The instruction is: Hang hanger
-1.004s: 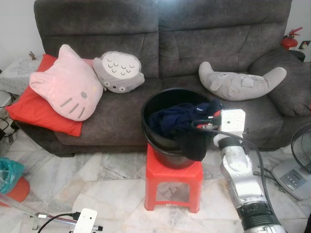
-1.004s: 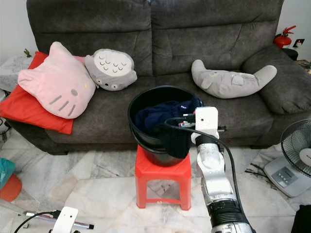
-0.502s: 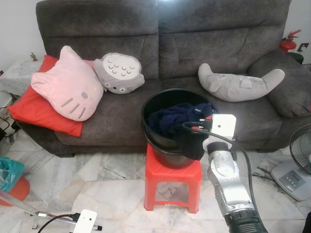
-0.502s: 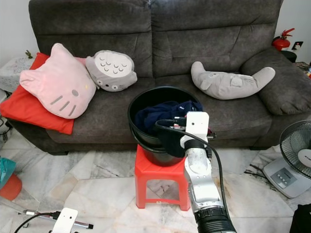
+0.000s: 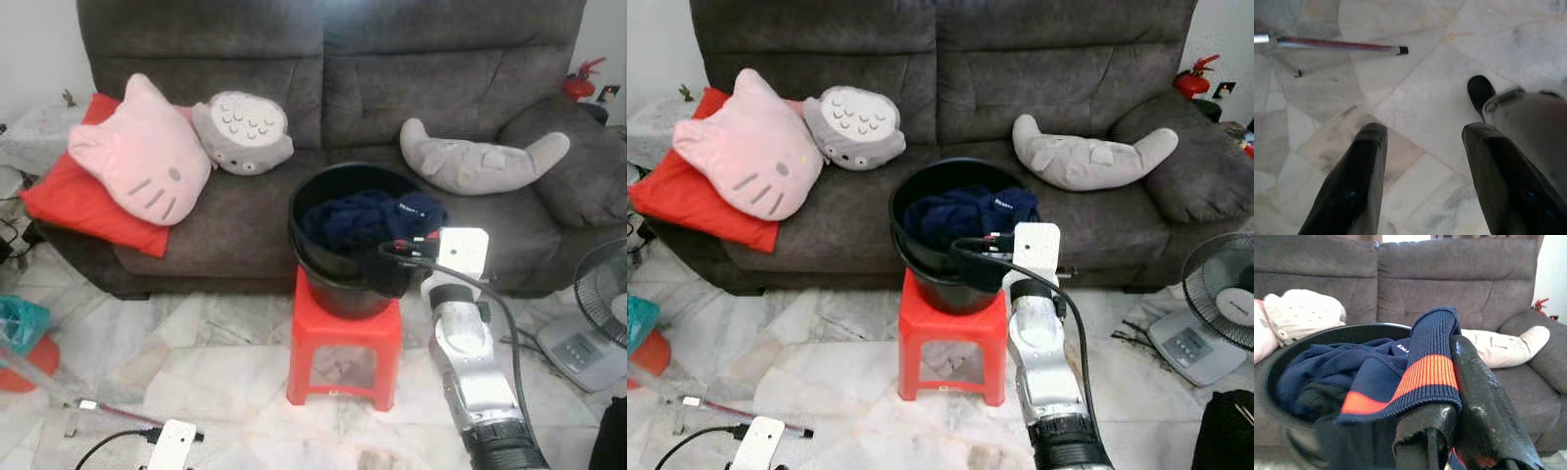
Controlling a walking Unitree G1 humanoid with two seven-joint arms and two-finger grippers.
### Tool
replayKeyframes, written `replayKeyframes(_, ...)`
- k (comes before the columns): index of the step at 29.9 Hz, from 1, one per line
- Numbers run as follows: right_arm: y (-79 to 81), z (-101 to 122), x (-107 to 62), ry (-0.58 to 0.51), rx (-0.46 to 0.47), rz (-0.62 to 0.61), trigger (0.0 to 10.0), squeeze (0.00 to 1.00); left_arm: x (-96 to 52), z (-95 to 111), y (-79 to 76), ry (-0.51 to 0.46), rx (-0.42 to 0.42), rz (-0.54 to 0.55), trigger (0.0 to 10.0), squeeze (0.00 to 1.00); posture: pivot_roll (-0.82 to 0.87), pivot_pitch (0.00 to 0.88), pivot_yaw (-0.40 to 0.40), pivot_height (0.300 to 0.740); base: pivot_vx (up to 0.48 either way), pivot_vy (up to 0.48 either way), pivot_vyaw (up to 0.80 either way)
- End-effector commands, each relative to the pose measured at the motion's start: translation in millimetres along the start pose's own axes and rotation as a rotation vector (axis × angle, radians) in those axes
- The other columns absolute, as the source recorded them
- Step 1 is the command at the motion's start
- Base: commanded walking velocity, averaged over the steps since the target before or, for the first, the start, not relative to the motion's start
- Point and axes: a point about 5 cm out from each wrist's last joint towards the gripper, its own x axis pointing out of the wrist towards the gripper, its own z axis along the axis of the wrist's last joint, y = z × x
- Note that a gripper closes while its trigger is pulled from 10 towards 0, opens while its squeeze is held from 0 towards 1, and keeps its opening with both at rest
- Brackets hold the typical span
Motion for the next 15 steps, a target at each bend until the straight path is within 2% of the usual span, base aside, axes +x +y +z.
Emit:
replayKeyframes(1, 2.2, 8.4, 1.9, -0.028, 0.002, 0.005, 10.0, 0.0, -0.2, 0.0, 5.5, -0.002, 0.008, 0.009, 10.0, 0.0, -0.11, 0.0, 0.047, 0.74, -0.296, 0.0, 0.0)
replayKeyframes(15, -3.0, 11.5, 4.8, -0.038, -0.012, -0.013, 10.0, 0.0, 0.4, 3.1, 4.7, -0.009, 0.01, 0.005, 10.0, 0.0, -0.13, 0.0, 0.049, 0.74, -0.297, 0.0, 0.0)
